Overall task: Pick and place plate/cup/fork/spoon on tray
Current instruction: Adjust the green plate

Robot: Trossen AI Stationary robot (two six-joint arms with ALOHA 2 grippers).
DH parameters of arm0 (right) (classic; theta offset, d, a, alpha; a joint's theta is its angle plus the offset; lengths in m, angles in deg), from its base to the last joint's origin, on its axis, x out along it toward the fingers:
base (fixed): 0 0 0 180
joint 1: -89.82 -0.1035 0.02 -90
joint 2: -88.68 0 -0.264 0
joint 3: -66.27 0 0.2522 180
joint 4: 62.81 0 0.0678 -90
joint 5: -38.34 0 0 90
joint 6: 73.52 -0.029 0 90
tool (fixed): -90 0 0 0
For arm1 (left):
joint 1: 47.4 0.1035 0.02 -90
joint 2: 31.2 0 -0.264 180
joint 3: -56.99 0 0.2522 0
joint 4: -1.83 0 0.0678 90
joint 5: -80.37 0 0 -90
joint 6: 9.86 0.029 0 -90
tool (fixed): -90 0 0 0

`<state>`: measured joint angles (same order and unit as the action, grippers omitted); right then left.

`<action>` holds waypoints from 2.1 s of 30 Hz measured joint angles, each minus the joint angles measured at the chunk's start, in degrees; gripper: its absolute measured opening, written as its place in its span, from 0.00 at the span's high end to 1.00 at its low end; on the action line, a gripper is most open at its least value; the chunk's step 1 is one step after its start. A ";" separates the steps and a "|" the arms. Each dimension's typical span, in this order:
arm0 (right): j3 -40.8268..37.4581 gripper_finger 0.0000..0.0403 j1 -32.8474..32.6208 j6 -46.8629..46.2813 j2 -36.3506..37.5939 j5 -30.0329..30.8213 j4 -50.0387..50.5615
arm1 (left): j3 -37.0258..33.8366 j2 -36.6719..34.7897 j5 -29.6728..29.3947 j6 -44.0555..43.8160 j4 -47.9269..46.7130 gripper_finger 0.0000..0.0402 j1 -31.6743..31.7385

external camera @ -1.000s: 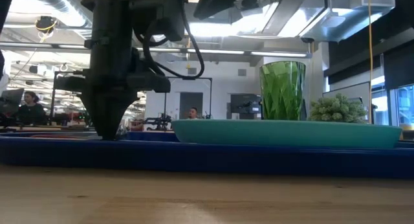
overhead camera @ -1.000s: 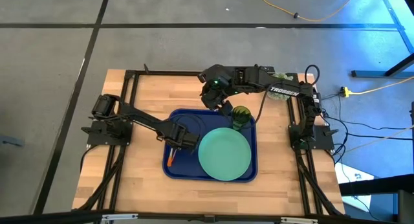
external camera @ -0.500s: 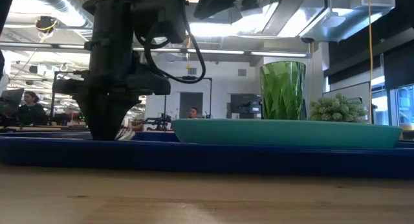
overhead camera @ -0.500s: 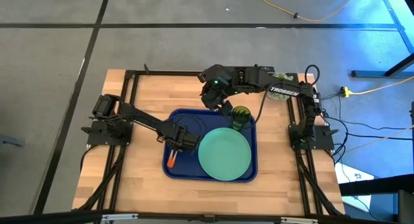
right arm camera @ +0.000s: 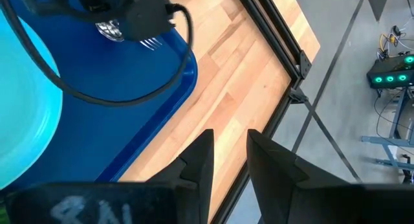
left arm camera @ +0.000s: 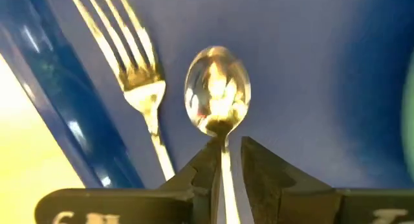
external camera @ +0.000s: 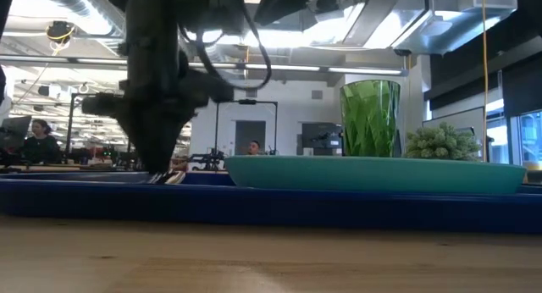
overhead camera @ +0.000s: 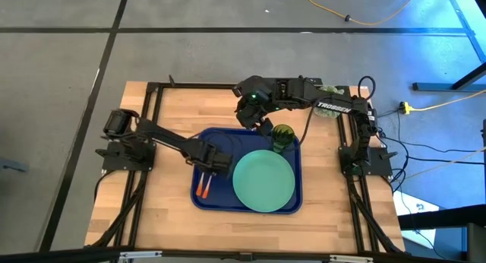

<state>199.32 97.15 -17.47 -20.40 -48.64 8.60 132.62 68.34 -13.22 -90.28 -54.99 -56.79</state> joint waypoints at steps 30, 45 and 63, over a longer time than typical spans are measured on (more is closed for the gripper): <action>0.48 0.99 -7.50 -51.47 5.35 -10.37 32.40 | 0.06 -25.00 -5.84 46.28 -4.21 1.00 7.17; -37.53 1.00 -14.44 -78.99 15.47 -15.43 22.13 | 0.06 -25.50 1.37 57.13 -3.75 1.00 10.63; -60.81 1.00 -18.13 -87.26 15.43 -24.68 -5.12 | 0.06 -25.46 4.24 56.57 -3.82 1.00 11.41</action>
<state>138.51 79.01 -104.73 -4.97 -73.32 3.48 132.68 42.88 -8.99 -33.71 -58.81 -45.38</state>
